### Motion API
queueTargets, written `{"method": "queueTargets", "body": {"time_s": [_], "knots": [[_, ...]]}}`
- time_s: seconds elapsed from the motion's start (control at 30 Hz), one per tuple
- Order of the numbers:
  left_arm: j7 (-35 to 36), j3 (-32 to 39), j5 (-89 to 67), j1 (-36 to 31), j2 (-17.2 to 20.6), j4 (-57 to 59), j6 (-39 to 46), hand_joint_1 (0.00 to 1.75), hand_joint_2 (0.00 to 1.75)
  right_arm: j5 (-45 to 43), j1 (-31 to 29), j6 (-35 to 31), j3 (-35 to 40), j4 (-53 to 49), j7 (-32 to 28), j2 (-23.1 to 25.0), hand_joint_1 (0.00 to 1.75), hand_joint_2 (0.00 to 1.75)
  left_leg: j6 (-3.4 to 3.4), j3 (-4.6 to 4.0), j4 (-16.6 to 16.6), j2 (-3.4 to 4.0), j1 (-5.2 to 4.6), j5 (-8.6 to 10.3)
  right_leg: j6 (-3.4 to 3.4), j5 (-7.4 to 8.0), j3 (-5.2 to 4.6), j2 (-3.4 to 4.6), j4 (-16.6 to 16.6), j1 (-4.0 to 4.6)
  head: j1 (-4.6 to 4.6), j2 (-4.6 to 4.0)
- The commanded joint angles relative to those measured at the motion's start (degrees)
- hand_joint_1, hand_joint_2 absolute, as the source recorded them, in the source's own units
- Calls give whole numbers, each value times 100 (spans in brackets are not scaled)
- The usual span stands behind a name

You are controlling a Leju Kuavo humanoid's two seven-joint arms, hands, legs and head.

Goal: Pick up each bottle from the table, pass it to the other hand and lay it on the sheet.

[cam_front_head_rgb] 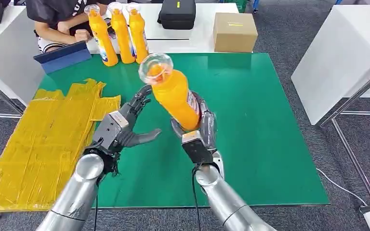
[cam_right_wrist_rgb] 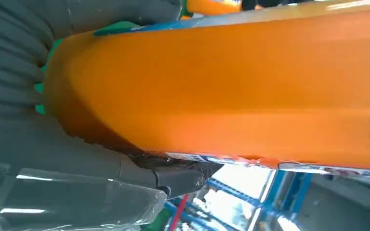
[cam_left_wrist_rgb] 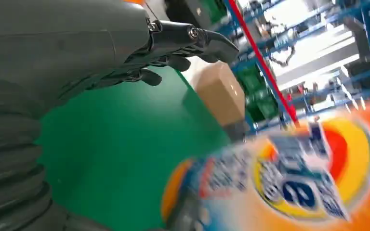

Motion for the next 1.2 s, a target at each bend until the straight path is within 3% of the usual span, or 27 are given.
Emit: {"method": "queueTargets", "body": {"time_s": [0.03,0.2,0.53,0.9,1.2], "knots": [[57,-814,205,-558,216,738,-183,0,175,220,-633,-169,595,902,-22,-10,175,175,-13,17,0,-4,3,-5,-3,-6,19,-9,-1,2,0,0],[68,-831,226,-577,211,745,-192,0,175,258,-641,-169,582,927,-22,2,175,175,-16,21,1,1,2,-9,-5,-9,23,-5,0,2,0,0],[109,-750,968,-652,125,654,59,0,175,1541,-418,-169,-190,1220,-22,283,175,175,-16,17,2,-8,2,-7,-4,-10,21,-13,1,3,0,0],[115,-709,1028,-641,125,634,101,0,175,1578,-394,-169,-213,1207,-22,298,175,175,-17,22,2,-2,4,-11,-5,-11,24,-8,-1,4,0,0],[97,6,1692,-544,276,240,440,0,175,1923,-264,-169,-449,1204,-22,347,175,175,-13,12,-1,2,3,-6,-5,-5,13,-2,-1,4,-2,0]]}}
